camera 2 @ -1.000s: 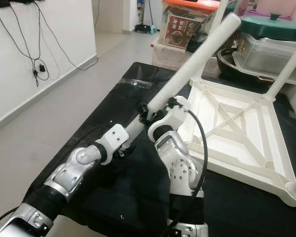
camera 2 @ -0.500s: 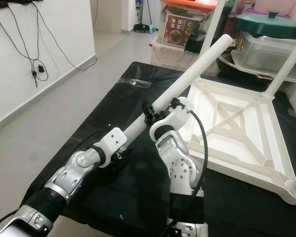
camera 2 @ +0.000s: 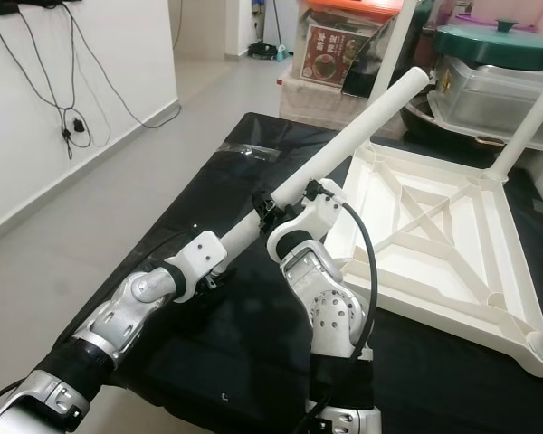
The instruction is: Building children table
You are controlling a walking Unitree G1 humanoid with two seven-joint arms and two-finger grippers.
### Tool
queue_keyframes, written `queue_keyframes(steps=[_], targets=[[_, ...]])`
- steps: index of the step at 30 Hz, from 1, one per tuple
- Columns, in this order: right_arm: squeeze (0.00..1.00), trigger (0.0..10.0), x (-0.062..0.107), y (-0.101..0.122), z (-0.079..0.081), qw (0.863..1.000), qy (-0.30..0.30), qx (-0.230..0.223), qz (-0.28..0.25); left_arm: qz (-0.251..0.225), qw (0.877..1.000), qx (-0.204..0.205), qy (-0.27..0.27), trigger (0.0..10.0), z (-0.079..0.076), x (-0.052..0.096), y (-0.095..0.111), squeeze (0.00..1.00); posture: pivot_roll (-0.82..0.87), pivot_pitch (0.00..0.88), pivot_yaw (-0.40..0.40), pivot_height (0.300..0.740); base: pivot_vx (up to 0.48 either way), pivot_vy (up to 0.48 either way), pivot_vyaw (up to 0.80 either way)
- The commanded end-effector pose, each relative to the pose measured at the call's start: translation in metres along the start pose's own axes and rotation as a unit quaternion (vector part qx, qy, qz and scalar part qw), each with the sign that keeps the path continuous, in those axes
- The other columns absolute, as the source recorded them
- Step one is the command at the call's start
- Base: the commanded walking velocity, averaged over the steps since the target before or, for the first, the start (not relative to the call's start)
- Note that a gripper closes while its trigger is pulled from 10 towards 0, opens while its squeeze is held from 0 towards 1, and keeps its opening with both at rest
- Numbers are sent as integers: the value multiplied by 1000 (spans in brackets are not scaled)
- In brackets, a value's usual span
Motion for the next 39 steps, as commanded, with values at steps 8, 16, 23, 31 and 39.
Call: queue_keyframes(steps=[8, 16, 23, 31, 39], targets=[[0, 10000, -5, -22, 32, 998, 31, -59, 16, -16, 1000, -1, -4, 10000, 0, -3, 9, 0, 91, 0, -66, 740, 0, 0, 0], [0, 10000, -17, -21, 30, 999, 22, -43, -5, -18, 1000, -3, -9, 10000, -1, -4, 10, 0, 104, 0, -65, 740, 0, 0, 0], [0, 10000, -21, -20, 30, 998, 12, -50, -25, -16, 1000, -1, -7, 10000, -1, -4, 9, 0, 119, 0, -73, 740, 0, 0, 0], [0, 0, -19, -9, 33, 995, 23, -74, -58, -12, 1000, 1, -9, 10000, -2, -3, 5, 0, 107, 0, -67, 740, 0, 0, 0], [0, 0, -15, -12, 43, 993, 50, -89, -52, -9, 1000, 3, -8, 10000, 1, -3, 2, 0, 104, 0, -66, 740, 0, 0, 0]])
Point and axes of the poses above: a point about 5 cm out from each wrist's last joint towards the gripper, its own x axis pointing back from the gripper into the wrist, its own y axis along the axis of the wrist's last joint, z = x × y, the point moved 6 cm from there along -x, pointing out of the wrist towards the gripper, and after that the axes turned 4 degrees about x, right-handed, at the moved point
